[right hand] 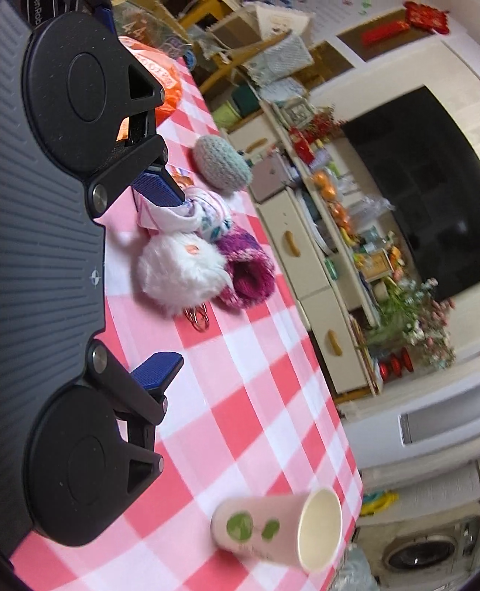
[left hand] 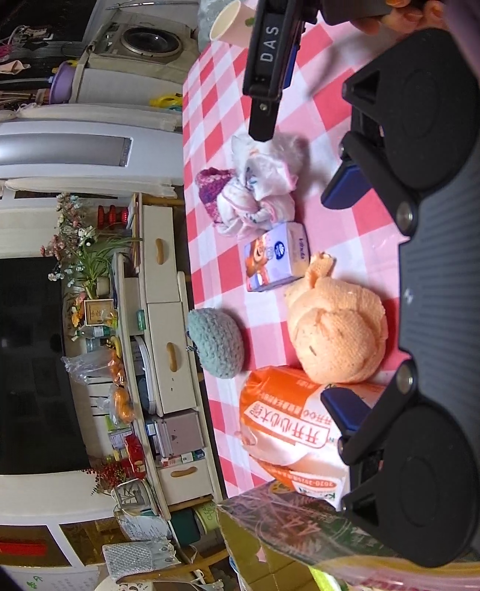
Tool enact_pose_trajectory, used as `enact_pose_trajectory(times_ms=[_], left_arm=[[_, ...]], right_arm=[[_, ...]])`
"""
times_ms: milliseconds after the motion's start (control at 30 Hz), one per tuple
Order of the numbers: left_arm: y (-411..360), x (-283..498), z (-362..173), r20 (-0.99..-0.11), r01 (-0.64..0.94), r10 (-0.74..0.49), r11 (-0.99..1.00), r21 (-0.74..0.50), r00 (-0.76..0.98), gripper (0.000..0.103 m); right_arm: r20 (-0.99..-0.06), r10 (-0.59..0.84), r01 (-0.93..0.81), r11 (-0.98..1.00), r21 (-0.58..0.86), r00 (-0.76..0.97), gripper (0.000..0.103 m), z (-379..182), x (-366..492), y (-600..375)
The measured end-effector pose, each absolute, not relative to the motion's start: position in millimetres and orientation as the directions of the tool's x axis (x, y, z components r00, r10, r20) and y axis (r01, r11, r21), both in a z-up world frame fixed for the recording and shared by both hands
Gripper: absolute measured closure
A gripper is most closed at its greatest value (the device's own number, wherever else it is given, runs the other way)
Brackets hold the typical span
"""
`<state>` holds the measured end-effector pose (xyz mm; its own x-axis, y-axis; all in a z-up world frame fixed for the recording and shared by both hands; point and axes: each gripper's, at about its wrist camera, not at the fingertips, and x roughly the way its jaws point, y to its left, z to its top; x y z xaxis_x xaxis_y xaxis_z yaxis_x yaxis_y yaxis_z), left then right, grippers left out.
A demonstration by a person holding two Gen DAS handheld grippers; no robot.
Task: Organize soft objects
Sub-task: 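Move both open tools back to the remaining plushes on the table, then close left tool on orange towel plush while right tool closes on white fluffy plush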
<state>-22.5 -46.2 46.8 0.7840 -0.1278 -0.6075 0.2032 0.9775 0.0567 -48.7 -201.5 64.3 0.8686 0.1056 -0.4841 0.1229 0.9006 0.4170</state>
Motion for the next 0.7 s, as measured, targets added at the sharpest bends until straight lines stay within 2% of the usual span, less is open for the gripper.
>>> enact_pose_trajectory(times_ms=[200, 567, 700], left_arm=[[-50.7, -13.1, 39.2, -0.611, 0.188, -0.111, 0.980, 0.062, 0.783, 0.001], [-57.5, -5.0, 31.8, -0.588, 0.182, -0.098, 0.980, 0.084, 0.803, 0.002], [-61.0, -10.0, 33.0, -0.577, 0.222, -0.133, 0.971, 0.086, 0.806, 0.002]], right_arm=[[-0.506, 0.177, 0.042, 0.920, 0.391, 0.844, 0.000, 60.7, -35.8, -190.2], [-0.539, 0.205, -0.038, 0.952, 0.305, 0.817, 0.000, 54.3, -15.5, -180.4], [-0.554, 0.190, -0.036, 0.960, 0.276, 0.811, 0.000, 50.2, -14.3, -178.6]])
